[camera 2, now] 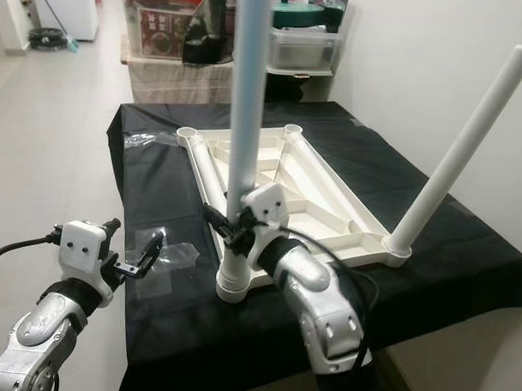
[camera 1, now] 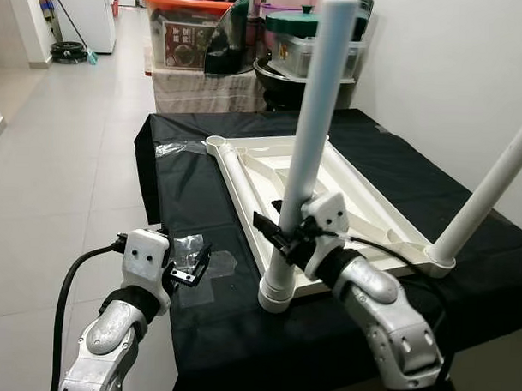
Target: Building children table
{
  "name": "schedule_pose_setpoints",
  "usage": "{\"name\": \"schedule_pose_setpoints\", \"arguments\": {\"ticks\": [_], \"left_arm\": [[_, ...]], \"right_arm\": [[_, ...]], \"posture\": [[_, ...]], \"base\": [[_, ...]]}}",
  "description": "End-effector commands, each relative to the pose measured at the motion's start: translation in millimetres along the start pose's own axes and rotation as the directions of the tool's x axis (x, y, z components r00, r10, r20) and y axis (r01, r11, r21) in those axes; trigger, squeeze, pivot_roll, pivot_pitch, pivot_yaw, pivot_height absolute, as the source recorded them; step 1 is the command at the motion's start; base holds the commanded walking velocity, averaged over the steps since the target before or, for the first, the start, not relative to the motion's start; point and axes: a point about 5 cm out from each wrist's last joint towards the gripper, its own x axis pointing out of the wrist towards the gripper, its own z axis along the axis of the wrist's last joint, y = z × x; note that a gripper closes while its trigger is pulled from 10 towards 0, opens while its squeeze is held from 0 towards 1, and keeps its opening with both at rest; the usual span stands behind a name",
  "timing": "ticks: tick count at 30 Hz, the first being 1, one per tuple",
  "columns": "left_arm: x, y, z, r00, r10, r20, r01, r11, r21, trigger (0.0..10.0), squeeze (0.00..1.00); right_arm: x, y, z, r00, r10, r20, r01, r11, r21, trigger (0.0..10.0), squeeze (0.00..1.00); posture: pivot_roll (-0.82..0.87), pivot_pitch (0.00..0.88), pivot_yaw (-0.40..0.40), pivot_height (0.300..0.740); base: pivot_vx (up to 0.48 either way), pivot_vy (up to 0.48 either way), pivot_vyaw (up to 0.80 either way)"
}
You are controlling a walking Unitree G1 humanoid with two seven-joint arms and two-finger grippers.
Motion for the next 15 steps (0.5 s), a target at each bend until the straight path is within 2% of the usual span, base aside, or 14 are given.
{"name": "schedule_pose_setpoints", "arguments": {"ticks": [1,5,8,10,15], "left_arm": [[-0.4,0.7,-2,1.000,0.008,-0.006,-0.008,1.000,-0.003,10.0,0.00],[-0.4,1.4,-2,1.000,0.011,-0.005,-0.011,1.000,-0.003,10.0,0.00],[-0.6,1.6,-3,1.000,0.012,-0.008,-0.012,1.000,-0.003,10.0,0.00],[-0.6,1.8,-3,1.000,0.014,-0.009,-0.014,1.000,-0.003,10.0,0.00],[0.0,1.8,-3,1.000,0.016,-0.008,-0.016,1.000,-0.002,10.0,0.00]], "right_arm": [[-5.6,-9.1,-24,0.988,-0.098,-0.119,0.098,0.995,-0.011,10.0,0.00],[-6.7,-11.2,-27,0.980,-0.154,-0.126,0.154,0.988,-0.008,10.0,0.00],[-8.7,-22.3,-35,0.941,-0.299,-0.160,0.313,0.947,0.070,10.0,0.00],[-9.5,-26.6,-39,0.918,-0.354,-0.178,0.373,0.924,0.087,10.0,0.00],[-10.3,-26.7,-46,0.898,-0.385,-0.213,0.409,0.908,0.084,10.0,0.00]], "posture": [[0.10,0.000,-0.092,0.740],[0.11,0.000,-0.092,0.740],[0.11,0.000,-0.092,0.740],[0.11,0.000,-0.093,0.740],[0.11,0.000,-0.092,0.740]], "base": [[0.000,0.000,0.00],[0.000,0.000,0.00],[0.000,0.000,0.00],[0.000,0.000,0.00],[0.000,0.000,0.00]]}}
